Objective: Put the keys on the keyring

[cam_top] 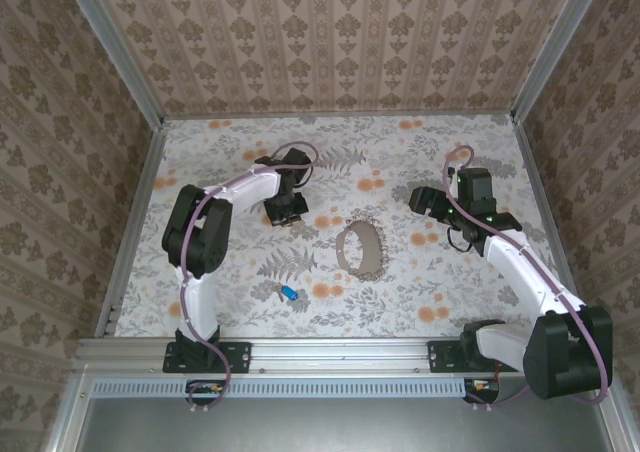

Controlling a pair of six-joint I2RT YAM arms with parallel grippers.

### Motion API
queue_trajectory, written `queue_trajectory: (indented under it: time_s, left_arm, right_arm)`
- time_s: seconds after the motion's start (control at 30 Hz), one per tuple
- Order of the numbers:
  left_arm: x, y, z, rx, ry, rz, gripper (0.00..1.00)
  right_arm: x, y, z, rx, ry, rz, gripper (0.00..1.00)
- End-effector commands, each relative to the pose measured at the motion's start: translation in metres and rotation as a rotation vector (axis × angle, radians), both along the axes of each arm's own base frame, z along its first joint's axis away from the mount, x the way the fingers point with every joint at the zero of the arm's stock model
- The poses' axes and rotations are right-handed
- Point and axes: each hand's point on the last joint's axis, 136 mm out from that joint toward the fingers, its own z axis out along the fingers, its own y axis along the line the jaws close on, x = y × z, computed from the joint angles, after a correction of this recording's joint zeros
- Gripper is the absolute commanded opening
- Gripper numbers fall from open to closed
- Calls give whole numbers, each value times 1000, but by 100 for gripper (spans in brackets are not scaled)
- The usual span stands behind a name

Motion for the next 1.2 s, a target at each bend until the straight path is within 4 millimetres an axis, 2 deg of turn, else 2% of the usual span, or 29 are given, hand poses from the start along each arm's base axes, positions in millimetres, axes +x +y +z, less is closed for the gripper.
queue_trajectory:
  time_s: [0.0,0.4,0.57,0.7,0.8,0.9,1.0,1.07,1.17]
  left_arm:
    - [-5,5,4,-5,9,-6,9]
    - [-5,1,0,-23,17,-14,12]
    - [-5,-2,2,-35,11,-15,0]
    - [-7,-7,13,-64,15,-48,0]
    - [-13,-15,34,-97,-6,-146,0]
    - [-19,-33,68,-164,-86,-350,0]
    - [-35,-54,104,-263,-162,-569,0]
    - [-48,-60,126,-292,-201,-696,0]
    - [-64,-64,150,-329,-272,-851,0]
  right_arm:
    - [3,5,3,23,-13,7,89]
    - [2,6,3,26,-18,10,89]
    - [4,8,3,31,-21,12,89]
    - [5,10,6,32,-31,25,88]
    - [5,17,13,38,-60,69,85]
    - [3,40,22,27,-125,201,84]
    - [-14,88,37,-77,-297,520,89]
    - [-37,121,52,-112,-464,754,90]
    - [-78,154,76,-99,-716,1039,92]
